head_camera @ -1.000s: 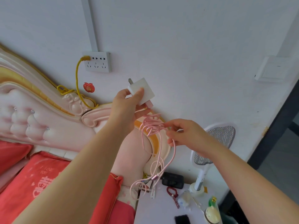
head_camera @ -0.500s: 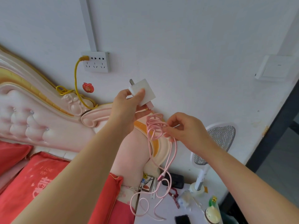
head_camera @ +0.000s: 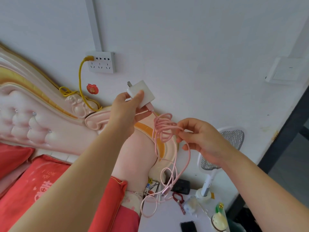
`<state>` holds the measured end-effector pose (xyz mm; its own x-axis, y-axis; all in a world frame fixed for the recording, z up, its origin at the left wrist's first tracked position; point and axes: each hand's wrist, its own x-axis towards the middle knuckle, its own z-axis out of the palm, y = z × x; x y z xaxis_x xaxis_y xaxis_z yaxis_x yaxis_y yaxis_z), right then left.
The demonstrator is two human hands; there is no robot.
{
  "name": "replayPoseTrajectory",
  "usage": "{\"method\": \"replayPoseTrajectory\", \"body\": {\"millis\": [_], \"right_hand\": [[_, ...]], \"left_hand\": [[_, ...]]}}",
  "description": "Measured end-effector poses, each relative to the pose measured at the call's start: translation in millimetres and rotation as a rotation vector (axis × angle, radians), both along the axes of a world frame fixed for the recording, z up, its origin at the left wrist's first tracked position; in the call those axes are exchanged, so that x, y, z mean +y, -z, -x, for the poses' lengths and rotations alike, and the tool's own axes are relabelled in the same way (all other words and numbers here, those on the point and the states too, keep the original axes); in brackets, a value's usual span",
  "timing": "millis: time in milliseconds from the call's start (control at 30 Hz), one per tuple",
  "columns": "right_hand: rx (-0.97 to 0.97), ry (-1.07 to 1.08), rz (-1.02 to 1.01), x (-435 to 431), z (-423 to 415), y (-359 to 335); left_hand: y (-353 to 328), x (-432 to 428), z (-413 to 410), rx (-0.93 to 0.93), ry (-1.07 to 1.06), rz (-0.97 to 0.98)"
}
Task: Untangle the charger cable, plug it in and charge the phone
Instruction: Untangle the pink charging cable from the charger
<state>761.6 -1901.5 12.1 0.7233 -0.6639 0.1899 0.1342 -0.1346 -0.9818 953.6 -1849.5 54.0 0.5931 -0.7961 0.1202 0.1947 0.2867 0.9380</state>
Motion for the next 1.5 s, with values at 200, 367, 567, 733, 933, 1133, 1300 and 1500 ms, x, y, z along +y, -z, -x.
{"method": "replayPoseTrajectory", "body": {"millis": [200, 367, 567, 733, 933, 1133, 1300, 1500], "right_hand": [[0.012, -0.008, 0.084, -3.0, 4.0, -2.2], [0.046, -0.051, 0.111, -1.1, 2.6, -3.7], [0.006, -0.108, 0.039, -1.0, 8.5, -3.5], [0.110, -0.154, 0.185, -0.7, 14.5, -8.1], [0.218, -0.091, 0.283, -1.2, 16.3, -7.4], [0.608, 0.038, 0.807, -12.1, 24.0, 4.8], [0.780, 0.175, 0.938, -22.8, 22.5, 34.6], [0.535, 0.221, 0.557, -3.6, -11.2, 31.6]], "left_hand": [[-1.6, 4.6, -1.5, 0.004, 0.013, 0.001], [-4.7, 6.1, 5.0, -0.028, 0.030, 0.028], [-2.3, 6.5, -3.7, -0.024, -0.009, 0.005], [-2.4, 7.8, -12.8, 0.012, -0.038, 0.006], [-9.5, 8.3, -19.5, 0.040, -0.066, 0.049], [-17.7, 9.7, -25.3, 0.109, -0.056, 0.123], [-26.1, 8.4, -19.5, 0.086, -0.034, 0.130], [-28.5, 5.2, 0.9, 0.059, 0.022, 0.123]]}}
